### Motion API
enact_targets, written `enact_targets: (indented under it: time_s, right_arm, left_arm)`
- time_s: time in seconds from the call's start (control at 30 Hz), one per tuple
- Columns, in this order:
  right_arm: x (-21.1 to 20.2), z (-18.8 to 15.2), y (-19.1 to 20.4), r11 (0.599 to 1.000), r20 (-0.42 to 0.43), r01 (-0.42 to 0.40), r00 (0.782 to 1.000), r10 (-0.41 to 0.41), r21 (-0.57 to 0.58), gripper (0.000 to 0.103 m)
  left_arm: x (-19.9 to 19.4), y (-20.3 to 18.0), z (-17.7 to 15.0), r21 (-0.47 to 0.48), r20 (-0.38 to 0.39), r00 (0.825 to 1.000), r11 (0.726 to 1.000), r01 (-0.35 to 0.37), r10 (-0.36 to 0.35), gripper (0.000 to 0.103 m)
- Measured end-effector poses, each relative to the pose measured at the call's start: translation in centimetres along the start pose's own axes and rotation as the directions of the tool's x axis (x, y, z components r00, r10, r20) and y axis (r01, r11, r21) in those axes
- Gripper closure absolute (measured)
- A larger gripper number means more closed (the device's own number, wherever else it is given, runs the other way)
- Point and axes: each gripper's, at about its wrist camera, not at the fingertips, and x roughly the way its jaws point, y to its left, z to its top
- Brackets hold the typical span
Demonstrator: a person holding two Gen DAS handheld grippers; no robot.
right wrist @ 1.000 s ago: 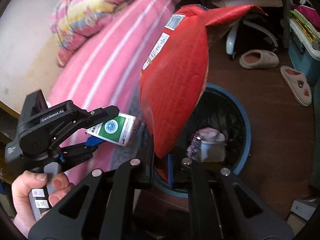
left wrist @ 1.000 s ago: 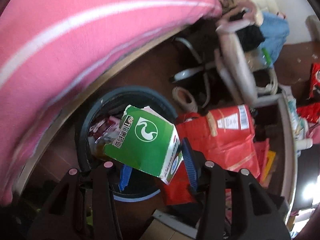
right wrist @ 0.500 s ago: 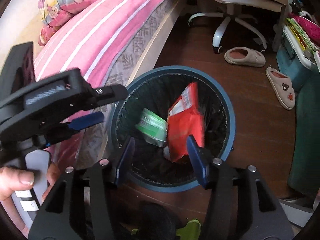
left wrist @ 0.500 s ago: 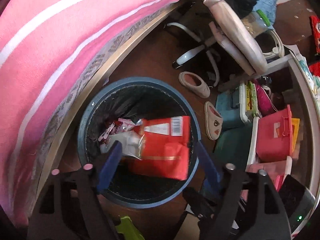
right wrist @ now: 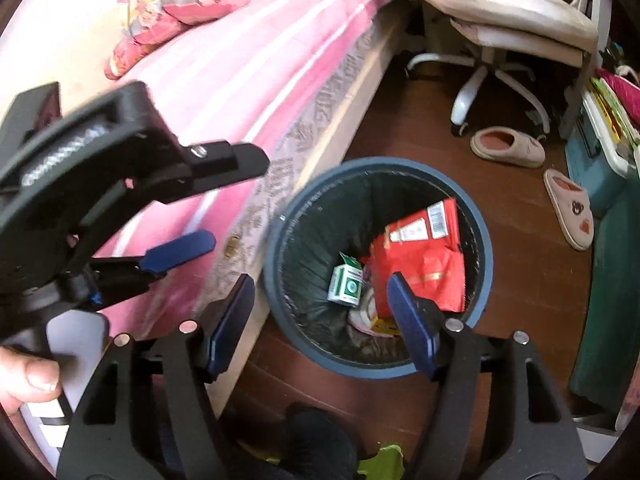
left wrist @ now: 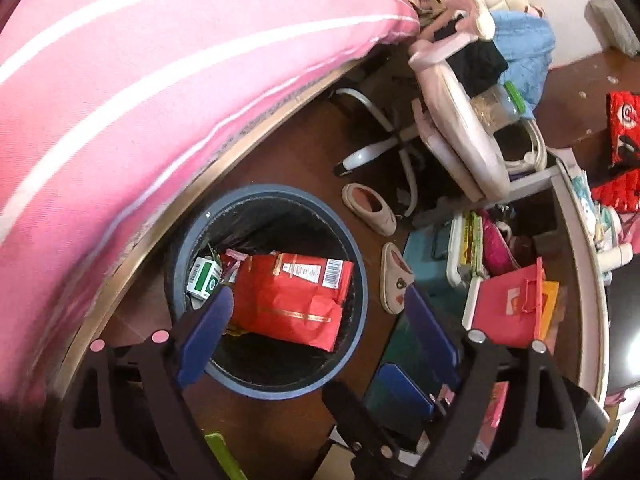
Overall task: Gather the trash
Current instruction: 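Move both grippers back over the bed toward the clear bottle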
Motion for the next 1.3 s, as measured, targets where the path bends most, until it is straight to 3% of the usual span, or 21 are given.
enact_targets:
  time_s: [0.23, 0.5, 0.6, 0.8, 0.97, 1.07, 1.17, 1.3]
  right_arm:
    - [-3.2, 0.9, 1.5, 0.999, 0.067, -0.047, 0.997, 0.048, -0.008, 0.028]
    - [-8.0, 1.8, 5.4, 0.987, 0.125, -0.117, 0.984, 0.131, -0.111, 0.022]
    - [-9.9, 2.0, 7.1, 0.975, 0.124, -0.148, 0.978, 0.17, -0.168, 0.022]
    - [-13.7, 2.9, 11.0, 0.937, 0.189, -0.185, 0.951, 0.247, -0.296, 0.017]
    - [-14.4, 4.1, 13.9, 0.912, 0.192, -0.231, 0.932, 0.307, -0.338, 0.016]
    - [-13.8, 5.2, 16.0, 0.895, 0.18, -0.246, 0.927, 0.33, -0.373, 0.015]
    - [-12.7, 6.3, 18.5, 0.873, 0.143, -0.274, 0.924, 0.355, -0.404, 0.015]
    - [-10.4, 7.5, 21.9, 0.842, 0.071, -0.306, 0.925, 0.374, -0.445, 0.014]
  left_arm:
    - [-4.7, -0.3, 0.2, -0.036, 0.093, 0.994, 0.998, 0.055, -0.052, 0.017]
    - [-11.3, -0.2, -1.1, -0.038, 0.213, 0.968, 0.989, 0.144, -0.133, 0.015]
    - [-13.9, -0.3, -1.7, -0.017, 0.261, 0.951, 0.984, 0.177, -0.166, 0.015]
    - [-19.0, 3.4, -1.7, -0.095, 0.34, 0.903, 0.946, 0.31, -0.262, 0.014]
    - [-24.2, 8.4, -0.3, -0.165, 0.433, 0.862, 0.917, 0.362, -0.262, 0.013]
    - [-27.3, 11.6, 0.9, -0.177, 0.485, 0.842, 0.917, 0.357, -0.235, 0.013]
    - [-28.7, 14.7, 2.0, -0.204, 0.498, 0.841, 0.914, 0.35, -0.211, 0.012]
    - [-28.9, 18.5, 4.5, -0.259, 0.466, 0.865, 0.907, 0.333, -0.185, 0.012]
